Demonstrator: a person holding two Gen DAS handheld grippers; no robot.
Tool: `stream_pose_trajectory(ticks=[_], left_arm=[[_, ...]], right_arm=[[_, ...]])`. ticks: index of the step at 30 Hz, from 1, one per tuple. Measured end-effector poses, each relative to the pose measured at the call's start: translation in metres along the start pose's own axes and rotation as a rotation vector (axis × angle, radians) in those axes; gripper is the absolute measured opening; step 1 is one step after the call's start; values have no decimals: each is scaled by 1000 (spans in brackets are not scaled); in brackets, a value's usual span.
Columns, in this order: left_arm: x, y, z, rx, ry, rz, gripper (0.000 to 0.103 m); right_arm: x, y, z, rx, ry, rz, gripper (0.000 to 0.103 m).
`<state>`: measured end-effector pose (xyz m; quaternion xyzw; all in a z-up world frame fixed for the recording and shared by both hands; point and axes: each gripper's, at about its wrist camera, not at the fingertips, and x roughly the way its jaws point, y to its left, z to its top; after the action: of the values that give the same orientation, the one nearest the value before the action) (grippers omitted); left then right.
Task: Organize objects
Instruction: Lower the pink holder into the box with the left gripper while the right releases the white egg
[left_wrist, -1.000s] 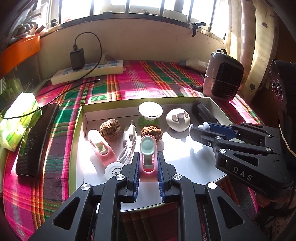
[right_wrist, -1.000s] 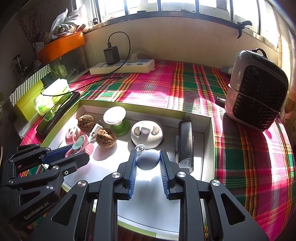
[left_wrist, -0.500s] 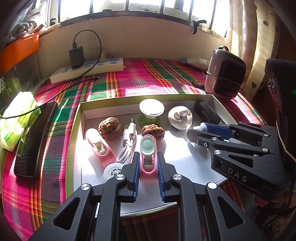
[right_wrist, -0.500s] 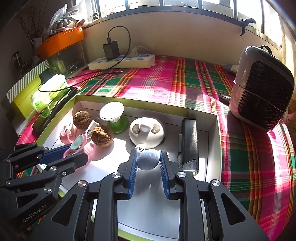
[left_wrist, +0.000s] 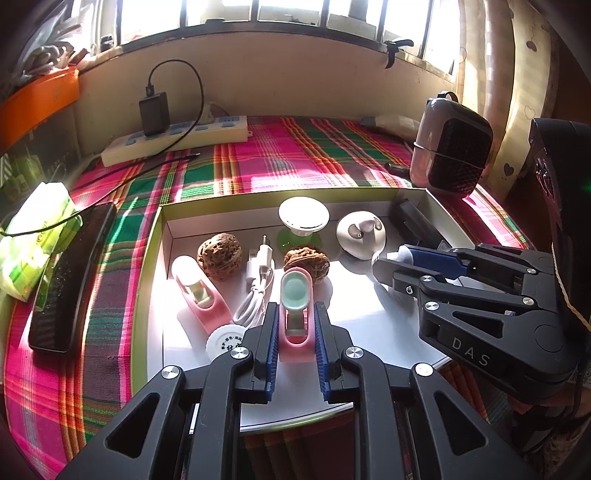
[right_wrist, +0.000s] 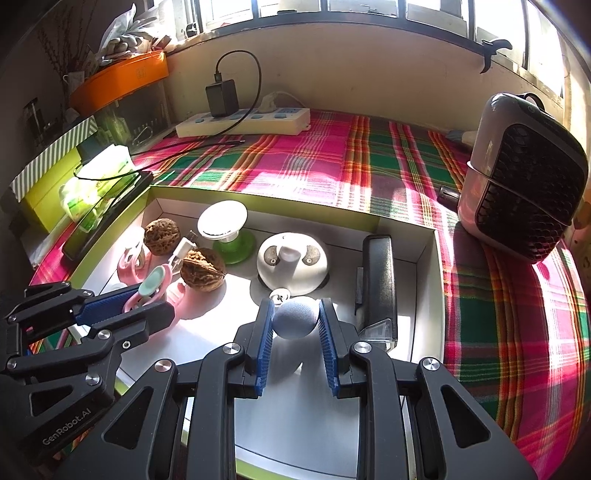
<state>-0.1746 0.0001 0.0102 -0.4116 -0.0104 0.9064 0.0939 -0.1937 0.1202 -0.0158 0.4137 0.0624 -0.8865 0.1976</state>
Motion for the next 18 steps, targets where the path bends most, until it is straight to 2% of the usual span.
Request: stream_pose_trajectory(ticks=[11,16,18], left_arm=[[1,0,0,4,2,6,18],[0,1,-2,2,4,16,22],[-2,2,-3,-1,4,24,23]], right_arm=[[-1,0,-1,6,-4,-2,26],[-5,2,-1,3,-15,3,36],[-8,2,-2,5,-24,-3,38]])
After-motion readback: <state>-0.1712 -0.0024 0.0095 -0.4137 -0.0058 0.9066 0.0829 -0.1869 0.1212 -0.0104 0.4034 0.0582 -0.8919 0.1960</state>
